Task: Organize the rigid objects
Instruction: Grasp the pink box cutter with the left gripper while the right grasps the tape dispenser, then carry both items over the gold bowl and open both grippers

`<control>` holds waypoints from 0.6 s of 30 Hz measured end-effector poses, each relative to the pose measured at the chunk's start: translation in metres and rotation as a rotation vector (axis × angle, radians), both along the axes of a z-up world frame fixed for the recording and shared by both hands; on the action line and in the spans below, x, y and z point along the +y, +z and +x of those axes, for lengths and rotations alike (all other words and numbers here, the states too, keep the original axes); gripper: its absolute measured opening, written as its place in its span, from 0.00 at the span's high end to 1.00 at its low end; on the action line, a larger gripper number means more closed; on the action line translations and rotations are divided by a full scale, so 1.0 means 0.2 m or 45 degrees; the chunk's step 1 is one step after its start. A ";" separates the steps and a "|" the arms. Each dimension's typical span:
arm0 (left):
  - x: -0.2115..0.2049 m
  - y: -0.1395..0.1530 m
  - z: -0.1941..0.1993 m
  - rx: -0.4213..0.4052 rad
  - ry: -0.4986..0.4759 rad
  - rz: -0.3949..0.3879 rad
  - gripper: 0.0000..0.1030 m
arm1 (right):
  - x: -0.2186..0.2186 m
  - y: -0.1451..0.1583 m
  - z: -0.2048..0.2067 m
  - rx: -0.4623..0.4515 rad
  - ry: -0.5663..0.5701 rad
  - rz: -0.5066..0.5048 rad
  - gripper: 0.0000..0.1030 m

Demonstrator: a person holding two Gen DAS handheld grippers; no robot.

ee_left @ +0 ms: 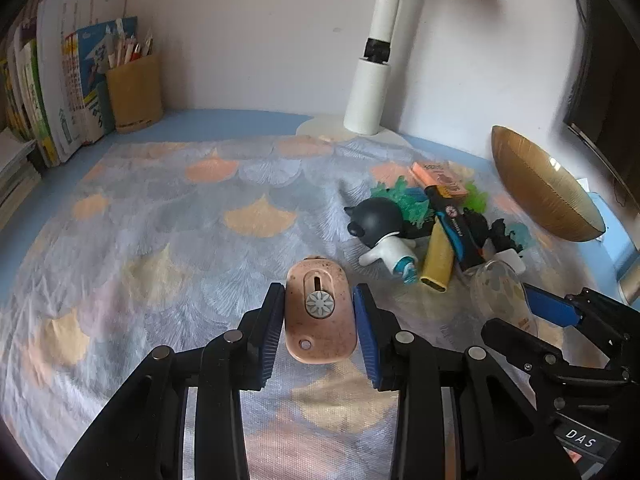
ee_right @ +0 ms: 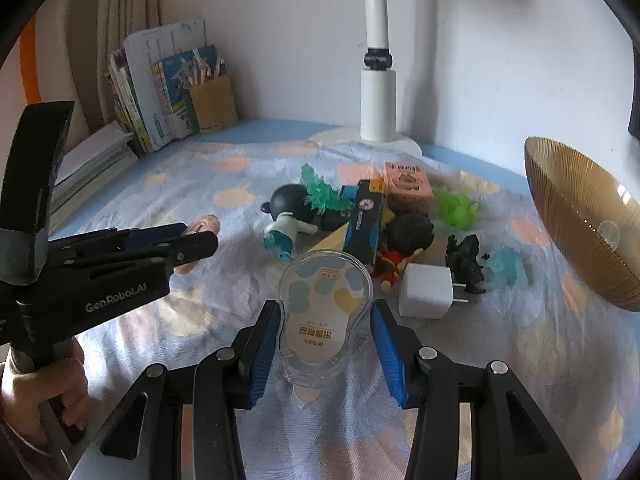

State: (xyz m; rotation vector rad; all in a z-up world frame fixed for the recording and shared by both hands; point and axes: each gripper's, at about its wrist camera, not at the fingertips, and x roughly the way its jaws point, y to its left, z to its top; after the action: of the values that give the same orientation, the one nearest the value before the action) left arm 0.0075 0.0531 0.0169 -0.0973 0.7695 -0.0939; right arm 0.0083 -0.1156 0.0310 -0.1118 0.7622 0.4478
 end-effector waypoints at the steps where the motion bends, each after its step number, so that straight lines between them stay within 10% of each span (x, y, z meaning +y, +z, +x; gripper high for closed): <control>1: 0.00 0.00 0.00 -0.027 0.003 -0.009 0.69 | 0.00 0.01 -0.01 -0.009 0.001 0.007 0.56; 18: 0.02 0.03 -0.04 -0.076 0.072 0.005 0.69 | -0.17 0.10 -0.10 -0.147 -0.030 0.254 0.56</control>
State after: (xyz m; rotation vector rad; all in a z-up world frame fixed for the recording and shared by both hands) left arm 0.0002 0.0579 0.0233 -0.1116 0.7071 -0.0416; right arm -0.0114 -0.1488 0.0513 0.0571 0.6014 0.4879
